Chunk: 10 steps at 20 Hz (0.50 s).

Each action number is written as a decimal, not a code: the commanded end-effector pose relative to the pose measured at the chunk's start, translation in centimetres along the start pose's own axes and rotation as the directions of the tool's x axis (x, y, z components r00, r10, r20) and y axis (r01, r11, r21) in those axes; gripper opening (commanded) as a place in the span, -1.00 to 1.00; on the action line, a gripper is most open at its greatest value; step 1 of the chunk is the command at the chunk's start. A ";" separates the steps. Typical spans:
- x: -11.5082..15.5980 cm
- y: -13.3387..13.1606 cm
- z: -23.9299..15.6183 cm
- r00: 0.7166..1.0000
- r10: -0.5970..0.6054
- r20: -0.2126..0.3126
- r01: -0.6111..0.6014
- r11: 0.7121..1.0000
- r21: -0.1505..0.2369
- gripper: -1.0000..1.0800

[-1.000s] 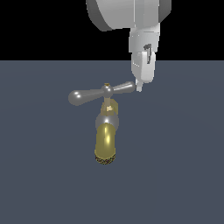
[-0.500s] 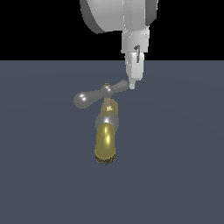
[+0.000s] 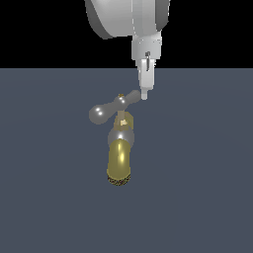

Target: Turn on the faucet by rotating a designated handle.

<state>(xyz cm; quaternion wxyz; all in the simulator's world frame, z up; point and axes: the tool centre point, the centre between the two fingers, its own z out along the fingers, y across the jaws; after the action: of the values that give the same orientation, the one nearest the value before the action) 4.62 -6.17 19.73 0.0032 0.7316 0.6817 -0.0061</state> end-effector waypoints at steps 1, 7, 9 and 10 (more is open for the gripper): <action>3.7 0.2 -0.1 0.999 -0.032 -0.009 0.032 0.999 -0.001 -1.00; 8.3 0.6 -0.1 0.999 -0.043 -0.011 0.043 0.999 -0.003 -1.00; 9.9 0.7 -0.2 0.999 -0.047 -0.012 0.047 0.999 -0.004 -1.00; 10.6 0.8 -0.2 0.999 -0.049 -0.013 0.049 0.999 -0.004 -1.00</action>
<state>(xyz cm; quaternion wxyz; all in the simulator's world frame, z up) 6.16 -1.27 19.74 0.0092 0.7373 0.6755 -0.0063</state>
